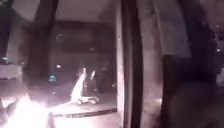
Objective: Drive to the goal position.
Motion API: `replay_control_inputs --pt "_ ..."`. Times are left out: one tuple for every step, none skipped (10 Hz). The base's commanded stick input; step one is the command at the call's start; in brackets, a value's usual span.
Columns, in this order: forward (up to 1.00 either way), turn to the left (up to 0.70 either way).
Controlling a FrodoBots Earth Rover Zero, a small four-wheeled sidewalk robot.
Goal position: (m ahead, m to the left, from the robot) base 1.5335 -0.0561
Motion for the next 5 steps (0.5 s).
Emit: replay_control_inputs --pt "0.00 -0.44" --pt "0.00 -0.44" --pt "0.00 -0.44" --pt "0.00 -0.44" --pt "0.00 -0.44"
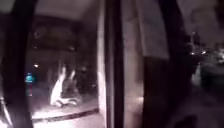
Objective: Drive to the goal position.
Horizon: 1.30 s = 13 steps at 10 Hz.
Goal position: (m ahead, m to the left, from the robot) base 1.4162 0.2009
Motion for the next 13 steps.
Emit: replay_control_inputs --pt "0.00 -0.44" --pt "0.00 -0.44" --pt "0.00 -0.44" --pt "0.00 -0.44" --pt "0.00 -0.40" --pt "0.00 -0.06" --pt "0.00 0.00" --pt "0.00 0.00" --pt "0.00 0.00" --pt "0.00 0.00" --pt "0.00 0.00" --pt "0.00 0.00" --pt "0.00 0.00"
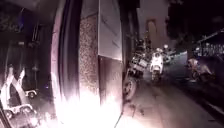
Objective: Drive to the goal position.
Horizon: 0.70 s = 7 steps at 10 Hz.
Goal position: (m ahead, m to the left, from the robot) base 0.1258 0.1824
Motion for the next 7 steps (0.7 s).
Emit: replay_control_inputs --pt "0.00 0.00" --pt "0.00 0.00" --pt "0.00 -0.31" --pt "0.00 -0.45" --pt "0.00 -0.45" --pt "0.00 -0.45" --pt "0.00 -0.45"
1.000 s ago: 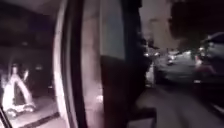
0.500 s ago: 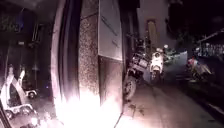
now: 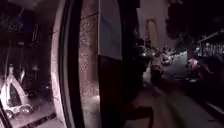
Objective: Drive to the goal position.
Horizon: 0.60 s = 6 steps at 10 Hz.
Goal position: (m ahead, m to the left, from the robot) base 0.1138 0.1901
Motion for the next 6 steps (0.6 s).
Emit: replay_control_inputs --pt "0.00 -0.45" --pt "0.00 -0.45" --pt "0.00 -0.45" --pt "0.00 -0.45" --pt "0.00 -0.45" --pt "0.00 -0.45"
